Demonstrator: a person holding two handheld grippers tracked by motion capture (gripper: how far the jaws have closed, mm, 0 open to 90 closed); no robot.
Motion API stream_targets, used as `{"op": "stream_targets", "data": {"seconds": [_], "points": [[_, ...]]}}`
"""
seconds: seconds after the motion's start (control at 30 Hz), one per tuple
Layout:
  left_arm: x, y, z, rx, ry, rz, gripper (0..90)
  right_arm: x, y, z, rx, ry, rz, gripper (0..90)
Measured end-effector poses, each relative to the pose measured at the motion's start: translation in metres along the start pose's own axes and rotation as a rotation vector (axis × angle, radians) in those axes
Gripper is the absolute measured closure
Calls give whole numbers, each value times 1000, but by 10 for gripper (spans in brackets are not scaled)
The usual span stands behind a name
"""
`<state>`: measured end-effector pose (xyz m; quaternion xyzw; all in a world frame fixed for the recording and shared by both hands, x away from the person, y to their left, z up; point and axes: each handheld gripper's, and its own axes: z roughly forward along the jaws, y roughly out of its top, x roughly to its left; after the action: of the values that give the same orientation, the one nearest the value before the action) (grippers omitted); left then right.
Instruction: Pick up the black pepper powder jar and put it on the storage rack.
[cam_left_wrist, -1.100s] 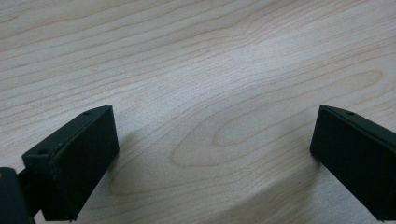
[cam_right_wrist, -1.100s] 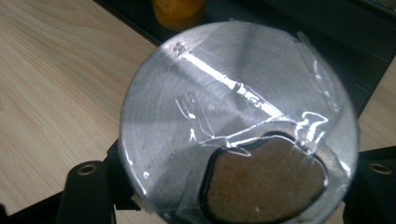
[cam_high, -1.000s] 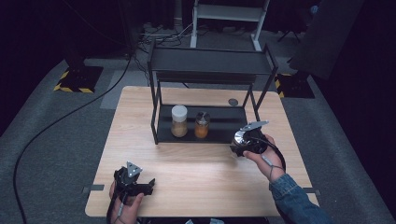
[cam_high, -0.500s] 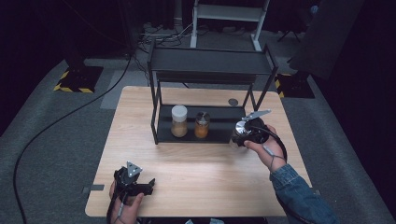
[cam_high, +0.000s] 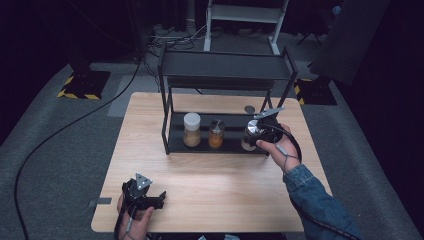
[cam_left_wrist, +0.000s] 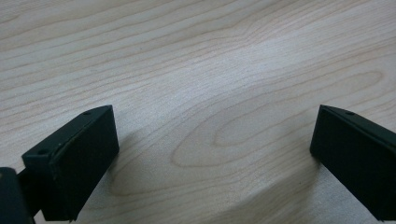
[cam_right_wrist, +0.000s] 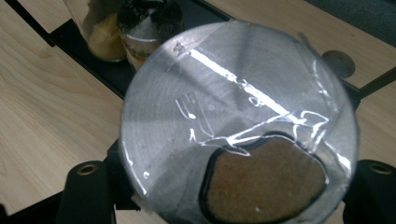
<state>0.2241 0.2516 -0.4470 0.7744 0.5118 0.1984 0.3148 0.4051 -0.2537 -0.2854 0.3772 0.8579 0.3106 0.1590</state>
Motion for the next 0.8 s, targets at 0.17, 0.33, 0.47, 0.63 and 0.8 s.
{"op": "stream_targets", "data": {"seconds": [0.17, 0.33, 0.47, 0.63, 0.8], "points": [[0, 0, 0, 2, 0, 0, 10, -1, 8, 8, -5, 4, 2, 309], [0, 0, 0, 2, -1, 0, 10, -4, 13, 17, -11, 10, 0, 309], [0, 0, 0, 1, -1, 0, 10, -6, 15, 25, -13, 13, 3, 309], [0, 0, 0, 1, 0, -1, 10, -7, 17, 35, -9, 8, 4, 309], [0, 0, 0, 1, 0, -1, 10, -8, 14, 45, -6, 4, 6, 309]]}}
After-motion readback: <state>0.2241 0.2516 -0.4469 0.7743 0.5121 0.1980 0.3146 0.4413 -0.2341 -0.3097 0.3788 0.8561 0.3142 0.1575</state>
